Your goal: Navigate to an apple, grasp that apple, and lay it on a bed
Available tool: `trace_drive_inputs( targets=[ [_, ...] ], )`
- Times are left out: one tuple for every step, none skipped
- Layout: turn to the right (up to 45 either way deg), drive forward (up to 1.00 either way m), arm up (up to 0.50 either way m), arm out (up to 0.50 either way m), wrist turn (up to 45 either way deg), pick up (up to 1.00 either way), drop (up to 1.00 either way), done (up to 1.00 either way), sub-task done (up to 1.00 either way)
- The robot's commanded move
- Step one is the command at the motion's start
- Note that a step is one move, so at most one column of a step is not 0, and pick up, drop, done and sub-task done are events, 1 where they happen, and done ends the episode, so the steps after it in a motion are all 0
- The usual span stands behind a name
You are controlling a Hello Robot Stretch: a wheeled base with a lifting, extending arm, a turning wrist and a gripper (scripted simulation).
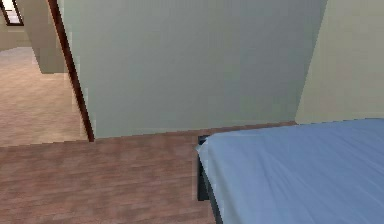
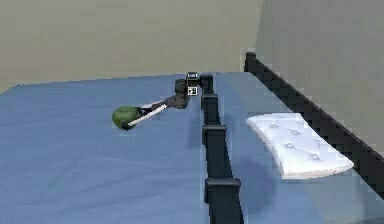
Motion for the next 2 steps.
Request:
trace_drive_inputs(
  targets=[
    [0.0,0.0,-0.32,0.0,0.0,0.0,0.0,0.0,0.0],
    [0.0,0.0,0.0,0.0,0.0,0.0,1.0,0.0,0.0]
  ],
)
